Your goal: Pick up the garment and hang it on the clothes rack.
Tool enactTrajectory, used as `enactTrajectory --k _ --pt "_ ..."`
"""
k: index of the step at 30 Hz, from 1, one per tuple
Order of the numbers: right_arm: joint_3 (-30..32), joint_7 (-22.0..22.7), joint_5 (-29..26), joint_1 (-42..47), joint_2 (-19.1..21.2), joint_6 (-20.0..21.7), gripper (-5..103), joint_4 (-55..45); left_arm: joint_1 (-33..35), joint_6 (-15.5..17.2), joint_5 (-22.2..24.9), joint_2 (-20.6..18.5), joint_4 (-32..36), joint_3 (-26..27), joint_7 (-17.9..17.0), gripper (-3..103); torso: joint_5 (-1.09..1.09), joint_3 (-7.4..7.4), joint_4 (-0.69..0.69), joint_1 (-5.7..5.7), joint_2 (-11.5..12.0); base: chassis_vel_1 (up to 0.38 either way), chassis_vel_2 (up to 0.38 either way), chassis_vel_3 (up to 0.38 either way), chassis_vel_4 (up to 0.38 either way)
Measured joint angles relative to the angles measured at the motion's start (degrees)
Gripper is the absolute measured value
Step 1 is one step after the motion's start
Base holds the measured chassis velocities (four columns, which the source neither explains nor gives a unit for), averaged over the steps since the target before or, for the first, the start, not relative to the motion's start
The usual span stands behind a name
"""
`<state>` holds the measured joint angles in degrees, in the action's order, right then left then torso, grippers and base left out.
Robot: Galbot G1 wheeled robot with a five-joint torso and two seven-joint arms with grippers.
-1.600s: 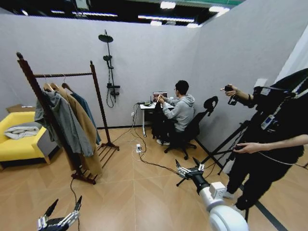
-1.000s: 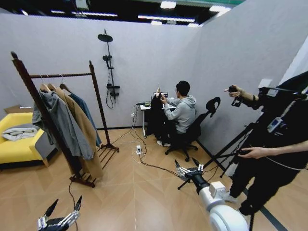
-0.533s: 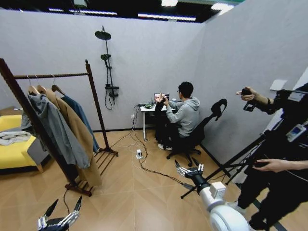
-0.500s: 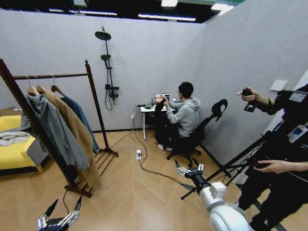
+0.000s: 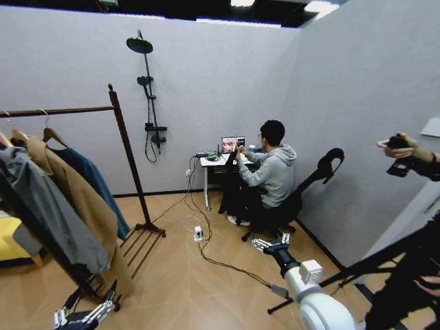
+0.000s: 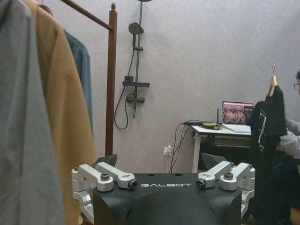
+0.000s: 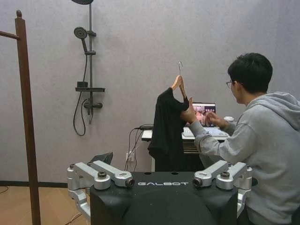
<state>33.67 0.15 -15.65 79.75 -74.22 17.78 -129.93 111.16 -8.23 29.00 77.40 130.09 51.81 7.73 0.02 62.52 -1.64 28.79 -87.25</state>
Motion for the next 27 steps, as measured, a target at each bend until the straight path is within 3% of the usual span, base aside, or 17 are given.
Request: enactTrajectory --k 23,27 --pt "0.13 -0.7 1.74 -0.41 -0.58 -0.38 100 0.58 0.0 0.0 0.0 0.0 0.0 0.0 -0.01 100 0.01 0.01 0.01 0.01 0.01 -0.338 0.369 0.363 -0.343" --pt "1.6 -0.18 2.08 -1.36 -0.52 -0.3 100 -0.12 -0.01 0.0 0.0 0.0 0.0 0.0 0.0 100 -0.02 0.02 -0.03 0.07 0.03 -0.215 0.244 0.145 -0.197"
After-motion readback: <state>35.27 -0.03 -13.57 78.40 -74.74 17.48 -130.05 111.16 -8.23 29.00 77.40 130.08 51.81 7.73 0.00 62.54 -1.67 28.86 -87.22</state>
